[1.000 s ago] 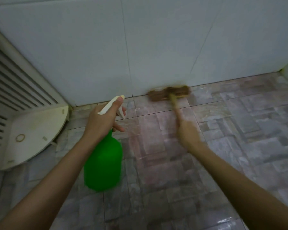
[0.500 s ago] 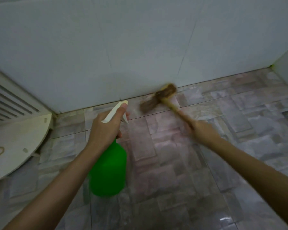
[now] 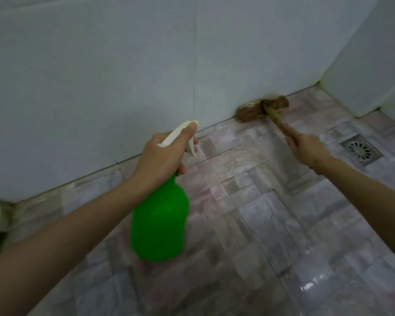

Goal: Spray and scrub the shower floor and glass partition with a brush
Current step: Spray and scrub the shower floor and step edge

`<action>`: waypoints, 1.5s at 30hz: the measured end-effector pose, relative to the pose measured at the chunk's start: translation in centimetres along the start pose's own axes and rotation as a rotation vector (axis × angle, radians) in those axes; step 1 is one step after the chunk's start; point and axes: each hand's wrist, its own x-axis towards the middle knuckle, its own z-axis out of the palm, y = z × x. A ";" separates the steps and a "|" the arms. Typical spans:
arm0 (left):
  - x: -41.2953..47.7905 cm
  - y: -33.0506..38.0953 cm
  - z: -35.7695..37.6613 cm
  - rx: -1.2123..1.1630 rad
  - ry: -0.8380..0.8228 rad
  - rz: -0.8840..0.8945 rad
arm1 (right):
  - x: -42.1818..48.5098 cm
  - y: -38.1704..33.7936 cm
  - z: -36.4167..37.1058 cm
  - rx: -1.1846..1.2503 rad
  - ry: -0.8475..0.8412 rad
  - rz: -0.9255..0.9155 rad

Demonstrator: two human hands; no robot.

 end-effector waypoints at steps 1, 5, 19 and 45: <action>0.6 0.4 0.6 0.012 -0.015 0.015 | 0.0 0.1 -0.1 0.003 -0.013 -0.041; 2.4 1.2 3.5 0.112 -0.049 0.047 | -0.5 -0.2 -0.3 -0.063 -0.180 -0.389; 8.5 3.7 12.3 -0.024 -0.095 0.110 | 5.0 11.4 -2.8 -0.126 -0.080 -0.055; 8.7 3.8 13.6 -0.054 -0.070 0.119 | 8.5 14.4 -8.3 -0.113 -0.187 0.038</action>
